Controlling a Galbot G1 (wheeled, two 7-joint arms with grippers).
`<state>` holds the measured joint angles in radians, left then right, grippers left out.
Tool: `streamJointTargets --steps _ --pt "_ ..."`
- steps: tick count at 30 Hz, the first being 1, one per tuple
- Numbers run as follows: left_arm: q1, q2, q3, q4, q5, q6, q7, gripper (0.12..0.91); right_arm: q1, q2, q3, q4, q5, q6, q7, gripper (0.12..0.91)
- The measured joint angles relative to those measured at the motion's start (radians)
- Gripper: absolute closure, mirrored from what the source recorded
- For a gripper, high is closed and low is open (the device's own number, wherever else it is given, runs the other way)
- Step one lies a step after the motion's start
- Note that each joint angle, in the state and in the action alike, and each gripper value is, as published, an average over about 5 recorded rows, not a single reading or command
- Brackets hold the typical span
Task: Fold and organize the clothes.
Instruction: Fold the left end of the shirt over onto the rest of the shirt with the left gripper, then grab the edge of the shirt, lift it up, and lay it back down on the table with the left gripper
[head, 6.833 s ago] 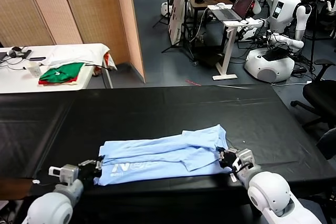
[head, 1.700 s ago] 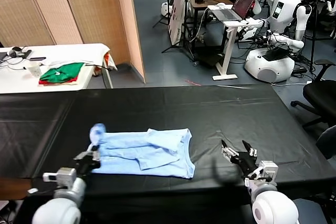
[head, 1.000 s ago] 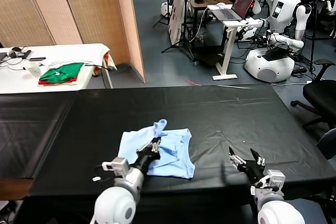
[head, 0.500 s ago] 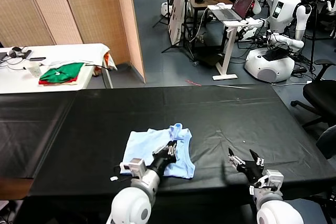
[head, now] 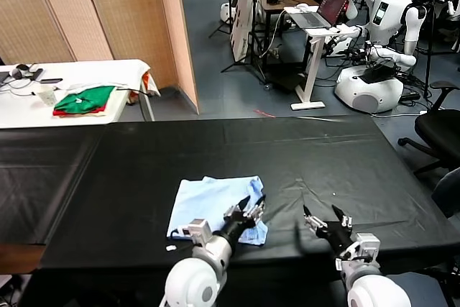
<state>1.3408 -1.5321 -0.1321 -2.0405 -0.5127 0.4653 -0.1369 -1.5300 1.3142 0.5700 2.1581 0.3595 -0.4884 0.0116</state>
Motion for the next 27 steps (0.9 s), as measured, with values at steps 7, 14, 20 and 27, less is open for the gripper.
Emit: streamJointTargets --steps 7,14,20,27 --pt "0.019 0.066 -0.087 -0.041 0.147 -0.071 0.048 0.124 0.037 -0.078 -0.124 0.01 0.002 0.004 -0.02 0.118" --pt "0.049 0.152 -0.192 -0.057 0.211 -0.102 0.063 0.123 0.137 -0.104 -0.277 -0.057 -0.099 -0.022 -0.007 0.118" --pt "0.071 0.171 -0.25 -0.053 0.23 -0.116 0.062 0.123 0.158 -0.092 -0.333 -0.085 -0.196 -0.079 0.008 0.118" --pt "0.073 0.164 -0.294 -0.015 0.216 -0.144 0.081 0.123 0.117 -0.079 -0.295 -0.025 -0.136 -0.034 0.023 0.118"
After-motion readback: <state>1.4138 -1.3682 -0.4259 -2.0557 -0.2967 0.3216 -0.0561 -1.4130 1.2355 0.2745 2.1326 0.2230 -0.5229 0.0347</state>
